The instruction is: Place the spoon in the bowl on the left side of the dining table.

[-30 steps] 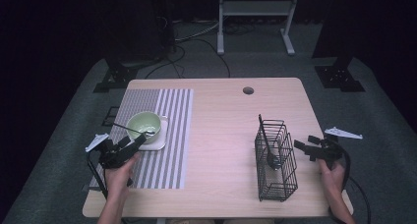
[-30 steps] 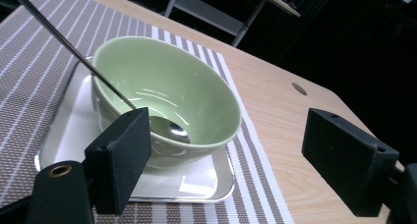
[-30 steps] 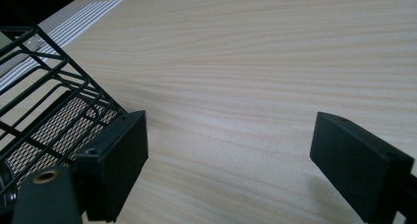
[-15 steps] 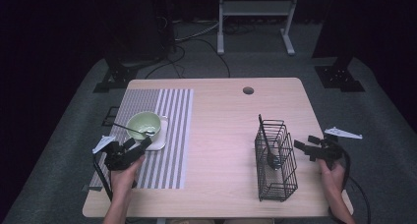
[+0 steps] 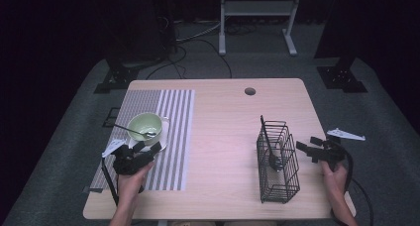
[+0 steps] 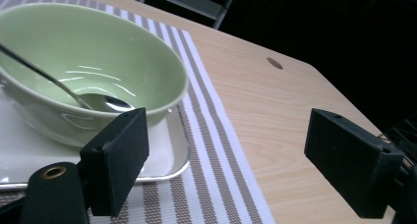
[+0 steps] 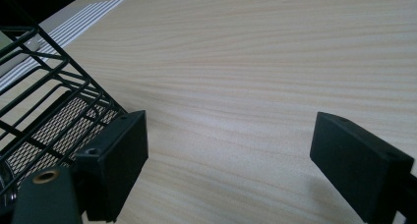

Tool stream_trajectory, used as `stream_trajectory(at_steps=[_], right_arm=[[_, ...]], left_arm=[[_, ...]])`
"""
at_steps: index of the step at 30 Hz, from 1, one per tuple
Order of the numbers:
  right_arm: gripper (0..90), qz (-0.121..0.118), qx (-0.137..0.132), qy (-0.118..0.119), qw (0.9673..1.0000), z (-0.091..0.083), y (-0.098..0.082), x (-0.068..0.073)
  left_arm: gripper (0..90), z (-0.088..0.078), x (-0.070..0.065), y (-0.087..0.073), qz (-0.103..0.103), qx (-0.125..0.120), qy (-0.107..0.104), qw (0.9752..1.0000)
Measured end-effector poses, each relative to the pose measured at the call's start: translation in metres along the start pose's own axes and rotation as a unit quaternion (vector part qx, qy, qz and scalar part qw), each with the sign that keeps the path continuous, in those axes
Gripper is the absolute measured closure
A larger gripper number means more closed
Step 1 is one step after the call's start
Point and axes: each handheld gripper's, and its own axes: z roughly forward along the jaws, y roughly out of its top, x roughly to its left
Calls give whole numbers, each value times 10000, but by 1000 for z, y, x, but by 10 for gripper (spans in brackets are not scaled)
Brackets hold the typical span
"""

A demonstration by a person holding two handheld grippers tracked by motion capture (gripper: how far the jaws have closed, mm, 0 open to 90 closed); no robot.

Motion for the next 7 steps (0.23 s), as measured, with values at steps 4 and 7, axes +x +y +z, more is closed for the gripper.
stream_trajectory(at_steps=[4, 7], right_arm=[[133, -5, 8, 1, 10000, 0, 0, 1], [133, -6, 4, 27, 10000, 0, 0, 1]], left_arm=[[161, 1, -2, -3, 79, 80, -19, 9999], [161, 3, -2, -5, 80, 97, -9, 9999]])
